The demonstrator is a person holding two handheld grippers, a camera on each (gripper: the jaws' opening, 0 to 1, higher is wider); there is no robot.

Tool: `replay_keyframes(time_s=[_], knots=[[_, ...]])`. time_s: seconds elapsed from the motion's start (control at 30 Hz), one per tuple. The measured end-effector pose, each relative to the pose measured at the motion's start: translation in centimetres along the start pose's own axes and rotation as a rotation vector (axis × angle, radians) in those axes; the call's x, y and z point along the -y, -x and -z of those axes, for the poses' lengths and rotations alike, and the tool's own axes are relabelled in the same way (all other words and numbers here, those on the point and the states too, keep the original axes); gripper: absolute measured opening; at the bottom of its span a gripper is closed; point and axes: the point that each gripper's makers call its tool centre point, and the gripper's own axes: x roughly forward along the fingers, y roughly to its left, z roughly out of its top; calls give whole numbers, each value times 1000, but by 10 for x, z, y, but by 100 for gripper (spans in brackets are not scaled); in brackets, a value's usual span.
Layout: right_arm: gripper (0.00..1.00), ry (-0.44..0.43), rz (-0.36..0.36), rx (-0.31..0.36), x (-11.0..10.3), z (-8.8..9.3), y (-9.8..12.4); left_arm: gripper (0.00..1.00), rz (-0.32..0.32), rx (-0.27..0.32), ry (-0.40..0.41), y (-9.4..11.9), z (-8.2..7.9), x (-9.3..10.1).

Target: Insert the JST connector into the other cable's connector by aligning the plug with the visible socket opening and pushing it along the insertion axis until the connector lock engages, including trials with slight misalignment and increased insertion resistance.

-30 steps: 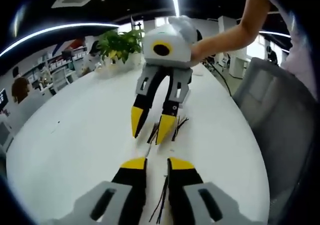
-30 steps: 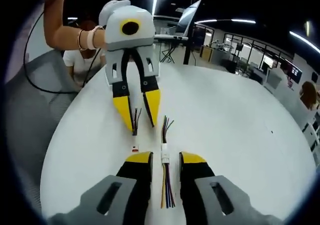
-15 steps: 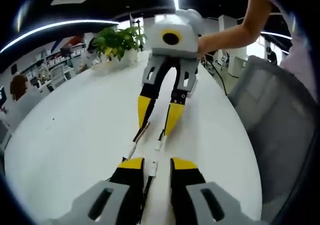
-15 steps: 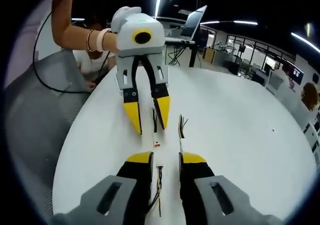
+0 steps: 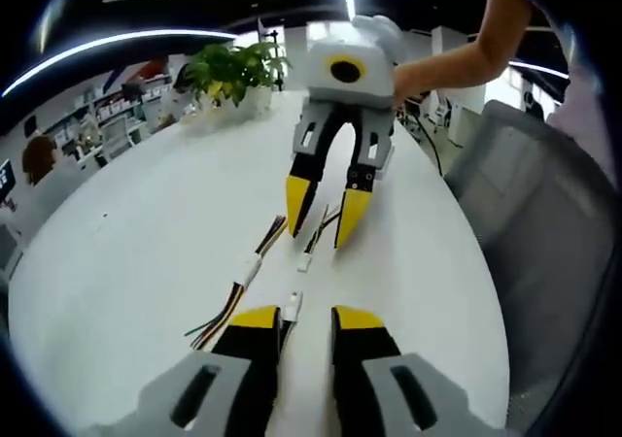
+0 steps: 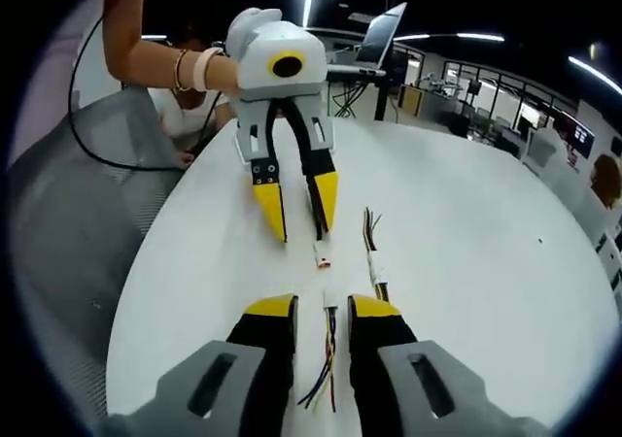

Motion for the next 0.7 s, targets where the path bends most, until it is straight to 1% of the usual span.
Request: replay_keyframes(time_s=[0.13,0.27,0.33,0.43,0.5,0.57,0.6,0.63,0.7], knots=[[17,2,0,-9,-2,2,0,14,-4,6,1,-1,1,0],[17,4,-5,-15,-3,3,0,14,6,-3,-1,-3,4,1],[16,7,-3,-23,-3,6,0,13,9,20,18,-3,2,2],[15,3,8,-19,0,7,-1,13,3,9,0,-5,4,0],[13,-8,11,-12,0,7,-3,13,9,27,26,-7,2,-1],[11,-14,9,-13,1,9,-6,13,11,38,33,-8,2,-2],[11,-18,7,-12,0,9,-7,12,12,34,30,-9,3,-2],[12,-18,7,-12,0,10,-8,12,9,16,16,-10,6,-3],[11,-19,6,-12,0,10,-8,12,9,10,16,-11,8,-3]])
